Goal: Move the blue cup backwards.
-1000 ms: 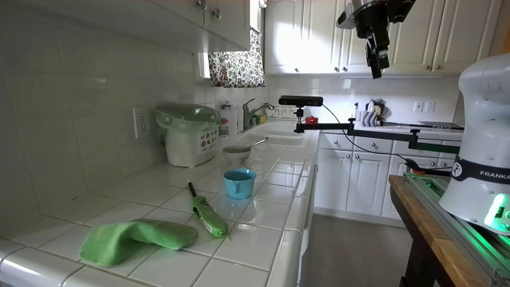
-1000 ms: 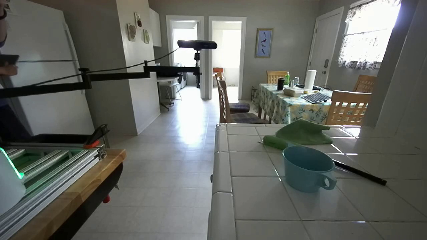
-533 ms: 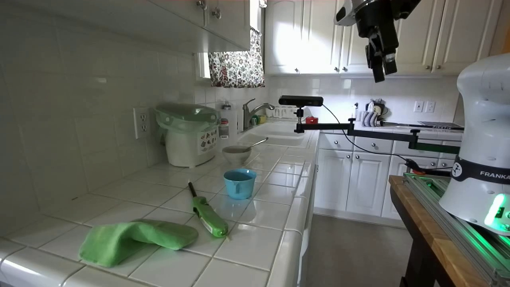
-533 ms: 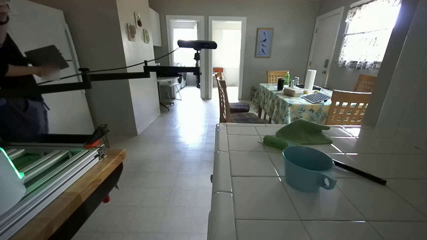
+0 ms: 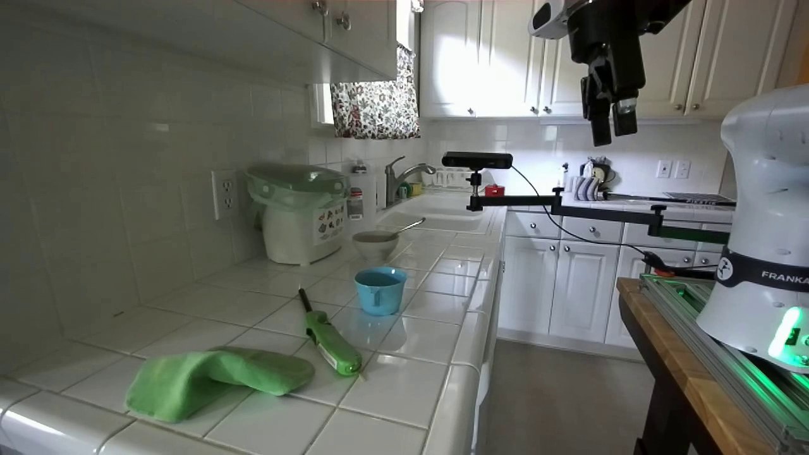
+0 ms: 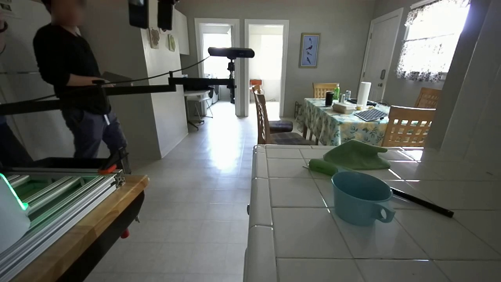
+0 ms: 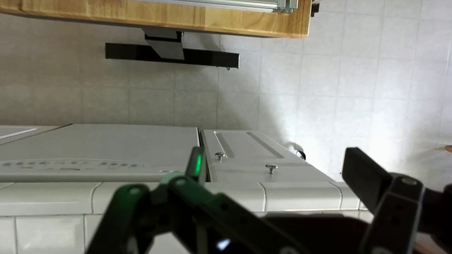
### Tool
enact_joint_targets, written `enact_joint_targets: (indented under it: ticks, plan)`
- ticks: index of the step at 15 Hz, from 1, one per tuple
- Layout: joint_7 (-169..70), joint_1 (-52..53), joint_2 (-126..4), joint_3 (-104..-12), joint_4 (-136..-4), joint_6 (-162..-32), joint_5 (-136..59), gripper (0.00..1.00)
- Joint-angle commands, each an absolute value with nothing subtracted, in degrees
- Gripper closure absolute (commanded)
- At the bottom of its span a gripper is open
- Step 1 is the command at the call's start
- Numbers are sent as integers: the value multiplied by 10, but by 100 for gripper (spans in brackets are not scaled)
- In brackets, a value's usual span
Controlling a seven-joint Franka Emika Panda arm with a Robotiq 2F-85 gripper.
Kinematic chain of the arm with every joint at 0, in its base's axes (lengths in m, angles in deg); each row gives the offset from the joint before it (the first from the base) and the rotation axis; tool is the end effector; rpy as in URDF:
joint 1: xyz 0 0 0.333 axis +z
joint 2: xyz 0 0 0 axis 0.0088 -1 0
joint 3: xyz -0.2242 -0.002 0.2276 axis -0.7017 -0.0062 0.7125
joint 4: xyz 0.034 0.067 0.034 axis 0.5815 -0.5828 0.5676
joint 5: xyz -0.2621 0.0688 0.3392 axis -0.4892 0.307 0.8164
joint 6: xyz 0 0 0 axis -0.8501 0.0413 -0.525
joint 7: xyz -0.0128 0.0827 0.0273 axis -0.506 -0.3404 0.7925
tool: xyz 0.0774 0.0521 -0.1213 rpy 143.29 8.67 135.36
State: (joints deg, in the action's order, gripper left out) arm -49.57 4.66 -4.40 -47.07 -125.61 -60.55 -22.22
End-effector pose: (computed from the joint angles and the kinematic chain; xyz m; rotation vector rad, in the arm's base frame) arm 0.3375 0.1003 0.4101 -3.0071 -0.0627 0.2833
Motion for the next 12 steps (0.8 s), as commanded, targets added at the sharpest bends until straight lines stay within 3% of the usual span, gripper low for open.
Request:
enact_joint_targets:
  ticks: [1, 12]
  plan:
    - [-497, 49, -44, -473, -1255, -605, -223, 0]
    - [-583, 81, -136, -396, -1247, -770, -208, 0]
